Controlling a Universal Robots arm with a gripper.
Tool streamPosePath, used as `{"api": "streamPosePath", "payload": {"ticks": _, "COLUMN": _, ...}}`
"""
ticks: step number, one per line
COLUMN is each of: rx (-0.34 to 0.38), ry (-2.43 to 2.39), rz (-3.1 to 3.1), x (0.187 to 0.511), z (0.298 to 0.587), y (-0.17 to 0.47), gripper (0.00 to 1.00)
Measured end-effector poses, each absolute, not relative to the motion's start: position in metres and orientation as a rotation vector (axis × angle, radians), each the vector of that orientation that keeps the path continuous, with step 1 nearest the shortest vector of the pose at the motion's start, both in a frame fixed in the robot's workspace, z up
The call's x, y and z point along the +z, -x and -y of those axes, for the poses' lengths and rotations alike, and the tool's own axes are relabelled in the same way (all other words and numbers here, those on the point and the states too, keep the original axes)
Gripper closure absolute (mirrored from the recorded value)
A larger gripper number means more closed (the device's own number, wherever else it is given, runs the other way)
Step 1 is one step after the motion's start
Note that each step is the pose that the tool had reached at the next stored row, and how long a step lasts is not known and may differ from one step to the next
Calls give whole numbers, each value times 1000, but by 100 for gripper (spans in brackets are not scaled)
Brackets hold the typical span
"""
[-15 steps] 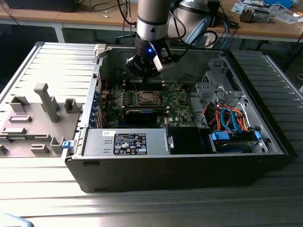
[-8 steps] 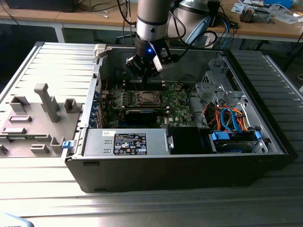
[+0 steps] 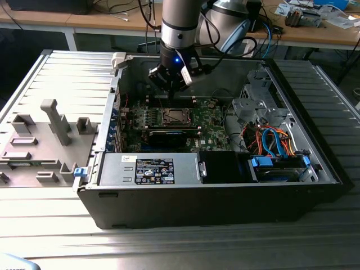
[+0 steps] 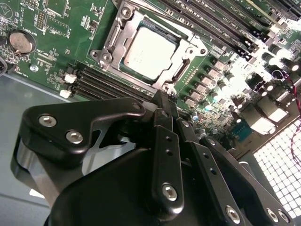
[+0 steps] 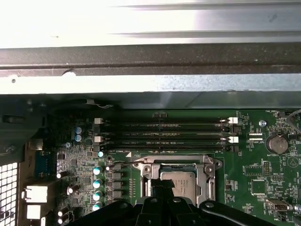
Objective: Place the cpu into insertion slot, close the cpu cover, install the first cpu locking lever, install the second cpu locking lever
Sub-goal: 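Install the first cpu locking lever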
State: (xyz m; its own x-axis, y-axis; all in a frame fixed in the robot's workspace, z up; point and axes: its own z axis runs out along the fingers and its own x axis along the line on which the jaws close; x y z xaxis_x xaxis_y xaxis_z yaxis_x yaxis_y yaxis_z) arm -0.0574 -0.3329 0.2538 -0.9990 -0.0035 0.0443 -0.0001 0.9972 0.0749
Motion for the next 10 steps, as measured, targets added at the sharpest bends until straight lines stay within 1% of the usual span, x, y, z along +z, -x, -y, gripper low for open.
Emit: {"api": "streamPosePath", "payload": {"ticks": 10, "rx": -133, "ry": -3, "rz": 3094, "x": 254, "z": 333, "y": 69, "gripper": 89}}
